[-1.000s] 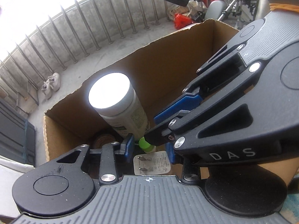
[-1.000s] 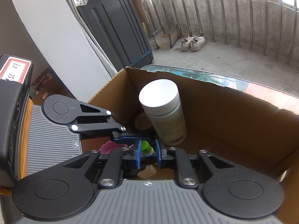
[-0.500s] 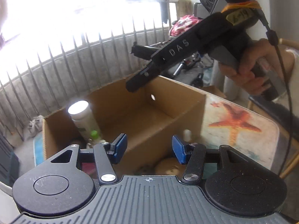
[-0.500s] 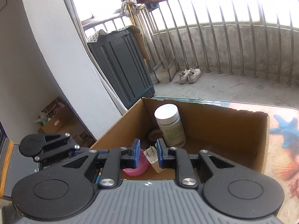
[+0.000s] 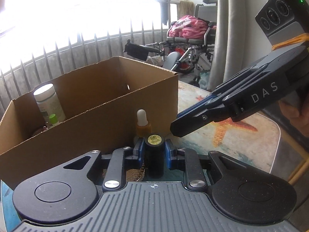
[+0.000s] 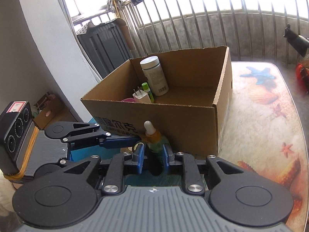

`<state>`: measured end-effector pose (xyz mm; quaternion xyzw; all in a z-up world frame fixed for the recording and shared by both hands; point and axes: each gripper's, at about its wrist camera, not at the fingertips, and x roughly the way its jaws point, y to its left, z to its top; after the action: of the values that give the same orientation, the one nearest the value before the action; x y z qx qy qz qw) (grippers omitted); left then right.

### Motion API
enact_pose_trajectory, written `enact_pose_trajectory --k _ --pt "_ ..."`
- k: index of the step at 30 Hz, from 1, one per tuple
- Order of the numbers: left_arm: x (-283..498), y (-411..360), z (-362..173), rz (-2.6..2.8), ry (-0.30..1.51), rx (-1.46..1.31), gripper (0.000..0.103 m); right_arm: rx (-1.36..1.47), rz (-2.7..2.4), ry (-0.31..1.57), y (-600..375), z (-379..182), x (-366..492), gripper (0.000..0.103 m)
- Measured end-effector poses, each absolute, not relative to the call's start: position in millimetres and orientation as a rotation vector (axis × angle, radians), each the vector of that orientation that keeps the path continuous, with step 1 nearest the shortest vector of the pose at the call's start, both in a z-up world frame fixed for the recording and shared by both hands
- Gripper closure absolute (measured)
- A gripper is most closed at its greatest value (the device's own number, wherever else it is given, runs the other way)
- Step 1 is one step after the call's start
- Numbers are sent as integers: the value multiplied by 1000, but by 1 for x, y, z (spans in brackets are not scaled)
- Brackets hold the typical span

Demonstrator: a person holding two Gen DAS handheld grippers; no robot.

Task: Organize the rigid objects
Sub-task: 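Move the right gripper to the small black gold-capped bottle and grasp it, then carry the black gold-capped bottle into the box and open the right gripper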

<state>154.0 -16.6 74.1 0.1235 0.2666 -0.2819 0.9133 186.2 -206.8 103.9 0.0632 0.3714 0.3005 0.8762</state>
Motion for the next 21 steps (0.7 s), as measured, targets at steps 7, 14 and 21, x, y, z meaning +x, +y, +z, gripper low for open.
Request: enact_pose_trajectory --k 7,14,21 --pt "140 -12 86 -615 554 268 82 94 709 774 -186 106 176 80" --pt "139 -1 115 -651 533 277 82 44 725 735 -174 127 165 80" --pt "183 3 160 -589 432 357 82 -10 723 612 -162 186 192 80"
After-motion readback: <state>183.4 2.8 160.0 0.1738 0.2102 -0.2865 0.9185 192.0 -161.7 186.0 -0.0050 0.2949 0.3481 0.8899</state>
